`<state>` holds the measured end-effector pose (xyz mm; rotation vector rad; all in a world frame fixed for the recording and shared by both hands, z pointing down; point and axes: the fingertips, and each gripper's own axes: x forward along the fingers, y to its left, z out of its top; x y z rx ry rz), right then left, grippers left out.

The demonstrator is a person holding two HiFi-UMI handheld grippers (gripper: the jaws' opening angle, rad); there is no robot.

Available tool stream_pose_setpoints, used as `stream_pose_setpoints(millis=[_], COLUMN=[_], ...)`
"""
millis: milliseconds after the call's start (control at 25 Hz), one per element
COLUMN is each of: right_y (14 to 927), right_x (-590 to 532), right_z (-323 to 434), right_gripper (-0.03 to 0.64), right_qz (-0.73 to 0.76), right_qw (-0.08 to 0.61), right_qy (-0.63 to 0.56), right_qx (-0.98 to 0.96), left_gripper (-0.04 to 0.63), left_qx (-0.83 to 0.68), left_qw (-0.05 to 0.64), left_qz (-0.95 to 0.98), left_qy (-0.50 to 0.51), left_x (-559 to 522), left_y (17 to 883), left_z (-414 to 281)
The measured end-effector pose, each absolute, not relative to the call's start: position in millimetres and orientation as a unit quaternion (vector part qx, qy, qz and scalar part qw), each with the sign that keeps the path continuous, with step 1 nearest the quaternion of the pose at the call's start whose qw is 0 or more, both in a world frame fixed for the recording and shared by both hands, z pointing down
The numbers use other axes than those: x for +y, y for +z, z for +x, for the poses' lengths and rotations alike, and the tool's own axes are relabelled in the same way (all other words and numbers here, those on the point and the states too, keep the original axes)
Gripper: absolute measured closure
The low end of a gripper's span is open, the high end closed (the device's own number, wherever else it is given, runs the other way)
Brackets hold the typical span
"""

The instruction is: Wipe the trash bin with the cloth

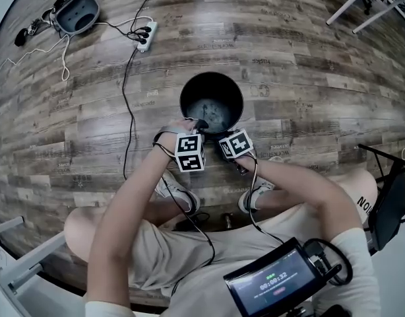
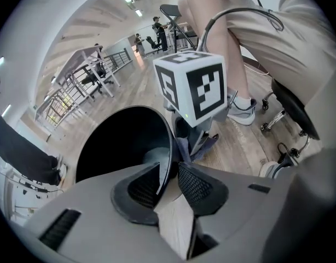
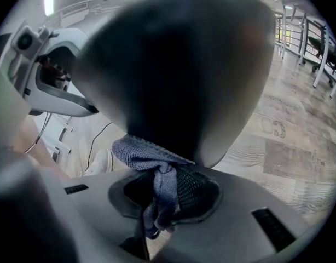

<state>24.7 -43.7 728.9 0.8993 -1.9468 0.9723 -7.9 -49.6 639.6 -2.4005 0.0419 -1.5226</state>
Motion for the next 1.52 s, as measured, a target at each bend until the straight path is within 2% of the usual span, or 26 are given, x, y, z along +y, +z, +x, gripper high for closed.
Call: stream_pose_setpoints(millis=[480, 800, 960, 1200, 1360, 1520], right_y=[808, 835, 813, 761, 729, 690], right_x=[-42, -37, -20, 8, 26, 25], right_z=[19, 20, 15, 19, 24, 31], right_gripper=[0.537, 0.537, 0.537, 0.537, 0.537, 0.537], right_qz=[0.36, 0.385, 0.345, 0.274, 0.227, 0.22], right_qw=[0.415, 0.407, 0.422, 0.44, 0.458, 0.443], right_qy=[0.369, 0.401, 0.411, 0.434, 0.411, 0.409], right_qx=[-0.749, -0.725, -0.73, -0.737, -0.755, -0.767], left_gripper=[0.482, 0.482, 0.482, 0.457, 0.453, 0.453], left_qx=[0.012, 0.015, 0.017, 0.0, -0.014, -0.012], left_qw=[0.159, 0.152, 0.145, 0.196, 0.267, 0.28], left_qz=[-0.833, -0.838, -0.834, -0.803, -0.759, -0.745], left_qy=[-0.529, -0.525, -0.533, -0.562, -0.594, -0.606], left_x=[-52, -50, -51, -55, -68, -72], left_y=[641, 642, 642, 640, 644, 655], left_z=[-11, -9, -11, -25, -42, -49])
